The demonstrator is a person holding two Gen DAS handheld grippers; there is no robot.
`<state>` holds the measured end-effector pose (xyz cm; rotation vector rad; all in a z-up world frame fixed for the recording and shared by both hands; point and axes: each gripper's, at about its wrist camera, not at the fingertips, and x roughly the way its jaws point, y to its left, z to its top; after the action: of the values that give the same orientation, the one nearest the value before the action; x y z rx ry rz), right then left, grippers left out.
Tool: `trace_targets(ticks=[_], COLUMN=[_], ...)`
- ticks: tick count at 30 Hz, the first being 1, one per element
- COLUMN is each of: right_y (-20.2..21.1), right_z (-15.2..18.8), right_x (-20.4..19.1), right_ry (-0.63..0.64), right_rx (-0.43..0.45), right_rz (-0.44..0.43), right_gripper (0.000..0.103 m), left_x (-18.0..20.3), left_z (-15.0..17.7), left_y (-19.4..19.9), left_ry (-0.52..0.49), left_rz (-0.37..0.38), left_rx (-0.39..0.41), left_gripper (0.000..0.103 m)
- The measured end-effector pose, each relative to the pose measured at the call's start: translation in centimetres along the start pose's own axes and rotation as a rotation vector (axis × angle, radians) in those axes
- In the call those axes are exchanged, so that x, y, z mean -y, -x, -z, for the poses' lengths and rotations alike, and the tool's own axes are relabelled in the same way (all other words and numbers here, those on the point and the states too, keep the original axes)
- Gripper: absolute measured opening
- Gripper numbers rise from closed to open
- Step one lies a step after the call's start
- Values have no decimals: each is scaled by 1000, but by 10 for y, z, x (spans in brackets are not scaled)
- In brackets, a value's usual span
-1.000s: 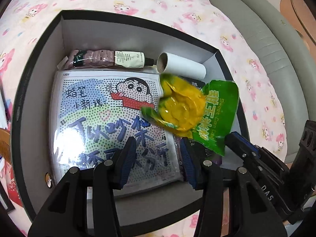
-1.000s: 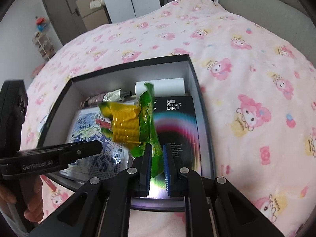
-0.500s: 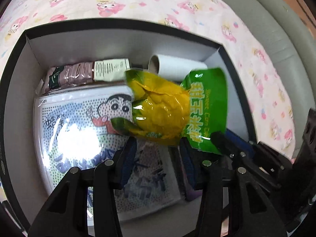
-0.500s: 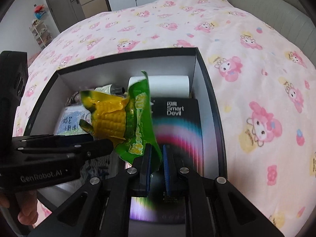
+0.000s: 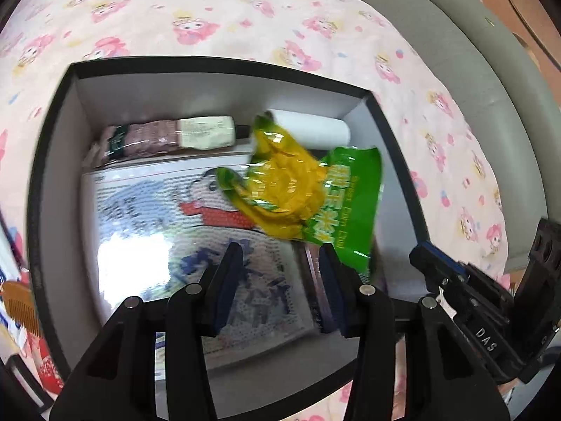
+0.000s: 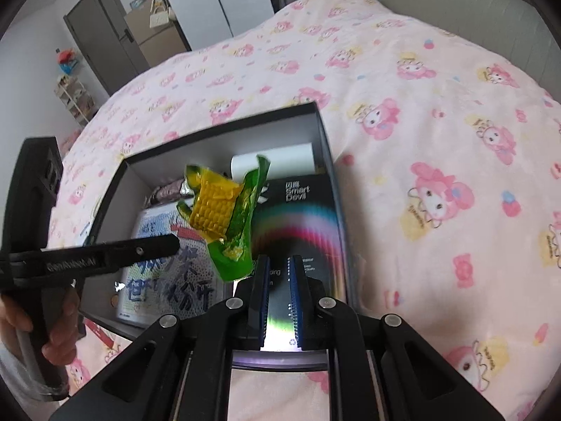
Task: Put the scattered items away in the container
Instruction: 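Lower the snack bag into the box beside the lint roller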
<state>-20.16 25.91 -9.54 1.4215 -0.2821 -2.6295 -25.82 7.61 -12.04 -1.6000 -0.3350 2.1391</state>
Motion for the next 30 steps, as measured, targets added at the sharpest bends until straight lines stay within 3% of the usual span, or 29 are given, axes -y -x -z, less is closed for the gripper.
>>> trace_targets(ticks=[3, 6, 11, 14, 18, 19, 21, 29, 30], right_y=[-8, -20, -34, -53, -78, -81, -78, -54, -50], right_z=[-3, -4, -15, -25, -32, -33, -32, -33, -34], right_x=[-4, -14, -18, -18, -22, -23, -26, -28, -28], right_ry=[25, 62, 34, 11, 6, 8, 18, 27, 27], right_rx=[-37, -74, -93, -128, -176, -183, -167, -94, -84], right_rz=[-19, -26, -71, -98, -94, -92, -96, -113, -111], right_gripper=[10, 10, 12, 17, 16, 11, 8, 6, 6], left_x=[7, -1, -14, -27, -36, -36, -37, -25, -22], left_z=[-3, -10, -25, -38, -41, -42, -42, -33, -32], left_y=[-10, -6, 20, 4, -13, -13, -13, -5, -3], left_ry=[-12, 31, 70, 85, 119, 123, 141, 135, 132], left_rz=[-24, -86, -33, 9, -52, -52, -28, 9, 16], left_rx=[-20, 16, 115, 61, 36, 41, 32, 40, 44], left_gripper=[45, 44, 44, 48, 45, 41, 37, 36, 28])
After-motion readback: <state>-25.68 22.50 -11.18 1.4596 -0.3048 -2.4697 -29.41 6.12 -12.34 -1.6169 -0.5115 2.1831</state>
